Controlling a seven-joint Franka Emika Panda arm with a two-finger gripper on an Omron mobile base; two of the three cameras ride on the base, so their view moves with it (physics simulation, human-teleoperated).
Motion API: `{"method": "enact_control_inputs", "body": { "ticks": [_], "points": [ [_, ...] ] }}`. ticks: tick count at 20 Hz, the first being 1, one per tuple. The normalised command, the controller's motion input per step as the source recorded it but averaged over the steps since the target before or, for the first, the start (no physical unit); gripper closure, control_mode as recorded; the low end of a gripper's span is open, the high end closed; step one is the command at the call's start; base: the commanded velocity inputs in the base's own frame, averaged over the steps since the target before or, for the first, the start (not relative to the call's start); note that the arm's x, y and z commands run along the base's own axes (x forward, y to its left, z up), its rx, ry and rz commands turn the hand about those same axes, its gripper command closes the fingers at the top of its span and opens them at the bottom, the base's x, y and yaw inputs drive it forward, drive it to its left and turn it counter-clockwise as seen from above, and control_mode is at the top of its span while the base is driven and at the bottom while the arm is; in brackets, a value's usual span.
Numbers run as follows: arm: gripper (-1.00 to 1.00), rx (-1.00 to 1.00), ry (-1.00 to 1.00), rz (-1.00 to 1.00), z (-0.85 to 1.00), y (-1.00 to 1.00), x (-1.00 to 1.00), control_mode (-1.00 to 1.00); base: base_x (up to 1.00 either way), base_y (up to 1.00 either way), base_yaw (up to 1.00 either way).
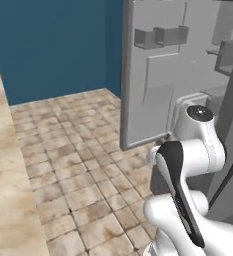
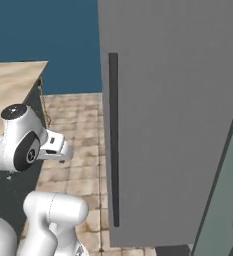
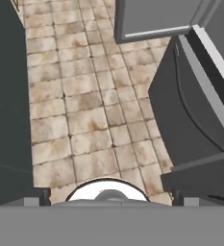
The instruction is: Gather the carrot and onion from the fridge and place them on a tray on the dining counter. Then gather the chicken drumstick and fish from the fridge and place them on the other tray.
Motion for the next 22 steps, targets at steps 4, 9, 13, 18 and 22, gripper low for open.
{"method": "enact_control_inputs", "body": {
  "ticks": [4,9,13,18,22],
  "points": [
    [-1.0,0.0,0.0,0.0,0.0,0.0,0.0,1.0,0.32,0.4,-0.33],
    [-1.0,0.0,0.0,0.0,0.0,0.0,0.0,1.0,0.19,0.49,-0.34],
    [-1.0,0.0,0.0,0.0,0.0,0.0,0.0,1.0,0.04,0.57,-0.33],
    [-1.0,0.0,0.0,0.0,0.0,0.0,0.0,1.0,0.07,0.59,-0.34],
    [-1.0,0.0,0.0,0.0,0.0,0.0,0.0,1.0,0.33,0.61,-0.36]
  ]
}}
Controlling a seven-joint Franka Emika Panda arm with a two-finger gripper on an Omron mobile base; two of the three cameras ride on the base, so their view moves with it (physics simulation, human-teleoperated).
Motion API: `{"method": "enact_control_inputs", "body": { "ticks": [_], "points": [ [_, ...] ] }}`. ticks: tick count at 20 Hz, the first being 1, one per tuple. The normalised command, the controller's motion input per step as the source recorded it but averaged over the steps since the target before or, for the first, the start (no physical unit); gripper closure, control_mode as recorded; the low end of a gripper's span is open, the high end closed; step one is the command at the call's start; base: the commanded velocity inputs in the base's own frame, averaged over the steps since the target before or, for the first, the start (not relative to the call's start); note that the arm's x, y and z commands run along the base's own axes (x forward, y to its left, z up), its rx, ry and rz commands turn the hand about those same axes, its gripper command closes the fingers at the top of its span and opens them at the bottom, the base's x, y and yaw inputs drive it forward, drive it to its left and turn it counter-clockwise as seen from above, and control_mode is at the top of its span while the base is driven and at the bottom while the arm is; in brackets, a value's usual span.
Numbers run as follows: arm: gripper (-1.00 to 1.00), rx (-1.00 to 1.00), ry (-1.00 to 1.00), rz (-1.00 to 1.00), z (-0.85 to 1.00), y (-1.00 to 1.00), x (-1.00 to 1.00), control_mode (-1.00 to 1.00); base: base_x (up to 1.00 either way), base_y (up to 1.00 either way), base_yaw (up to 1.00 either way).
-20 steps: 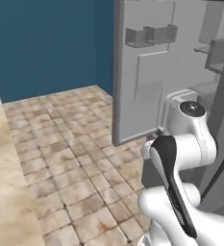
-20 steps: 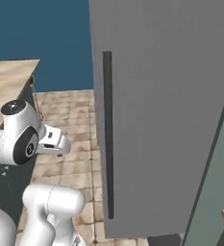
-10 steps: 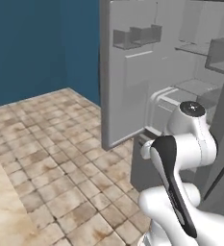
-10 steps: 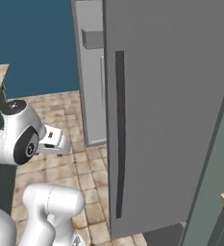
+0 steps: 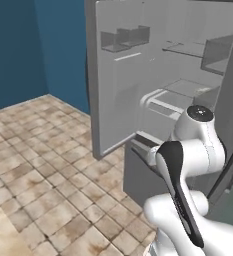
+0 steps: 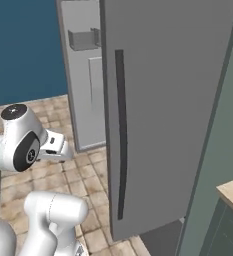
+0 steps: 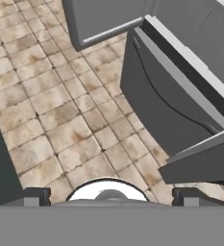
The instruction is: Gather the carrot and onion from the fridge and place them on a tray on the dining counter. Then gather the chicken drumstick and fish from the fridge and place them on the other tray.
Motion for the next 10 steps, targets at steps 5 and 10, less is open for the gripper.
{"method": "enact_control_inputs", "body": {
  "ticks": [5,10],
  "points": [
    [-1.0,0.0,0.0,0.0,0.0,0.0,0.0,1.0,0.6,0.56,-0.29],
    [-1.0,0.0,0.0,0.0,0.0,0.0,0.0,1.0,0.98,0.24,-0.08]
  ]
}}
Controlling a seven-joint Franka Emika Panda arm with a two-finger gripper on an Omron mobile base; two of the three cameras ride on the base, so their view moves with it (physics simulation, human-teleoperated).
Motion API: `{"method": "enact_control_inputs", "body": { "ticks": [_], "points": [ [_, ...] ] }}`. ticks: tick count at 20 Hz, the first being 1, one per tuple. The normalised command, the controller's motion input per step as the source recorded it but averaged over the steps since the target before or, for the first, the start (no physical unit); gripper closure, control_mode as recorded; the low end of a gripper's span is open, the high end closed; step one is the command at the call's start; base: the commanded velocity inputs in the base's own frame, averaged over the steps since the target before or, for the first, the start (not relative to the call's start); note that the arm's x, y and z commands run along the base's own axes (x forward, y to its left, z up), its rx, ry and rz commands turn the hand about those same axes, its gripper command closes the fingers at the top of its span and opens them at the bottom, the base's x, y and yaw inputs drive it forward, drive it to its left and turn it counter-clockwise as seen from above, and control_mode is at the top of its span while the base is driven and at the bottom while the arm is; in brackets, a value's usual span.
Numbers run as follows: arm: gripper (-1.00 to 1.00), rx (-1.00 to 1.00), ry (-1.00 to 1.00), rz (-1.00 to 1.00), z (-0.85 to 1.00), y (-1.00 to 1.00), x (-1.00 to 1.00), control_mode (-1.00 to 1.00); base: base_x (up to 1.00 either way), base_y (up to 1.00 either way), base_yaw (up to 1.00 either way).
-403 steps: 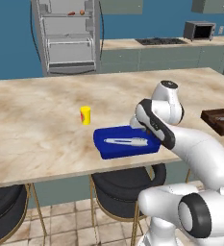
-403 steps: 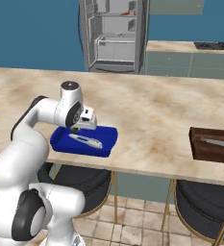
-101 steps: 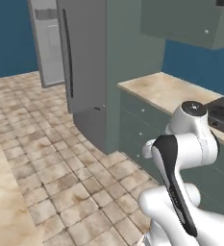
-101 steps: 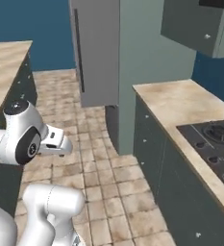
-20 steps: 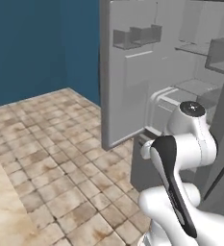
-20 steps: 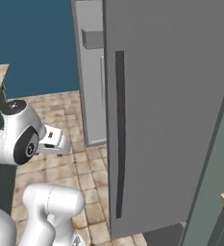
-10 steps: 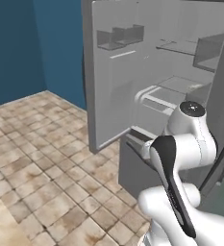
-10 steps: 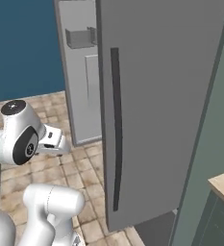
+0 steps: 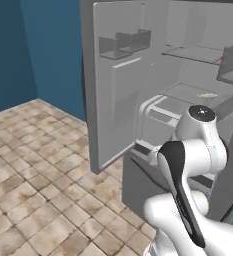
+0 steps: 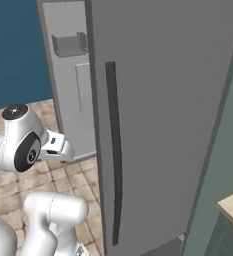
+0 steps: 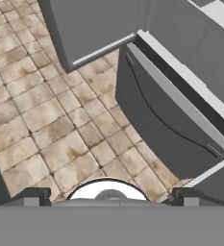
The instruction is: Gather the carrot and onion from the fridge and place them on a tray on the dining counter. Then gather the chicken drumstick and fish from the fridge and place them on the other tray.
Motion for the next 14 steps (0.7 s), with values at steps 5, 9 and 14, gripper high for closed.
{"method": "enact_control_inputs", "body": {
  "ticks": [5,9,14],
  "points": [
    [-1.0,0.0,0.0,0.0,0.0,0.0,0.0,1.0,0.59,0.25,-0.04],
    [-1.0,0.0,0.0,0.0,0.0,0.0,0.0,1.0,0.03,0.28,-0.38],
    [-1.0,0.0,0.0,0.0,0.0,0.0,0.0,1.0,0.05,0.42,-0.49]
  ]
}}
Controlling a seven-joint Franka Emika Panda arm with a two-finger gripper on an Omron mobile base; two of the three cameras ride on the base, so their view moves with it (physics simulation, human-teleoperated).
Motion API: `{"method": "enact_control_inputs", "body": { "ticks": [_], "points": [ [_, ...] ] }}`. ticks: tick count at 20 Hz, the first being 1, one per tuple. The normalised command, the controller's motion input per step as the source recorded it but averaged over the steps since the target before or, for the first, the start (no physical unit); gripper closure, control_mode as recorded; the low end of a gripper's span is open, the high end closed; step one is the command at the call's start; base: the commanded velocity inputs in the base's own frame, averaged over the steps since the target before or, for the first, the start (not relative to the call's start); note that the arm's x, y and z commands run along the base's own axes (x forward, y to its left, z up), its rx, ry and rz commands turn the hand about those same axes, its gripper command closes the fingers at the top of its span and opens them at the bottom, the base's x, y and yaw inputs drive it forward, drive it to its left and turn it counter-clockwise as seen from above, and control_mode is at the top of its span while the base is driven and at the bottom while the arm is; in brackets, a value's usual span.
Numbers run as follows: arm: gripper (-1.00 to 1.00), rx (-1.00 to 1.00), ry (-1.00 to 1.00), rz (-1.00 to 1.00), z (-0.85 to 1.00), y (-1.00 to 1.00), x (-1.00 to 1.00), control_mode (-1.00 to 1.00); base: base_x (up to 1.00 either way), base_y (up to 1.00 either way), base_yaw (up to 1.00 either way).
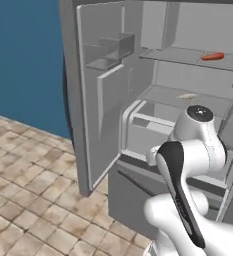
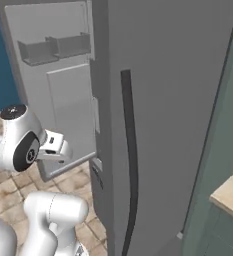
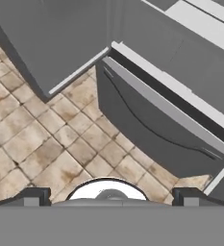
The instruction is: Gather the carrot and onion from the fridge and place them on a tray on the dining counter. Then gather the chicken drumstick and fish from the fridge and place them on the other tray.
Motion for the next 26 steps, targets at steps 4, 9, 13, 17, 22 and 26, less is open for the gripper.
{"method": "enact_control_inputs", "body": {
  "ticks": [4,9,13,17,22,26],
  "points": [
    [-1.0,0.0,0.0,0.0,0.0,0.0,0.0,1.0,0.21,0.51,-0.46],
    [-1.0,0.0,0.0,0.0,0.0,0.0,0.0,1.0,0.25,0.42,-0.43],
    [-1.0,0.0,0.0,0.0,0.0,0.0,0.0,1.0,0.29,0.43,-0.38],
    [-1.0,0.0,0.0,0.0,0.0,0.0,0.0,1.0,0.31,0.26,-0.37],
    [-1.0,0.0,0.0,0.0,0.0,0.0,0.0,1.0,0.2,0.17,-0.38],
    [-1.0,0.0,0.0,0.0,0.0,0.0,0.0,1.0,0.3,0.23,-0.36]
  ]
}}
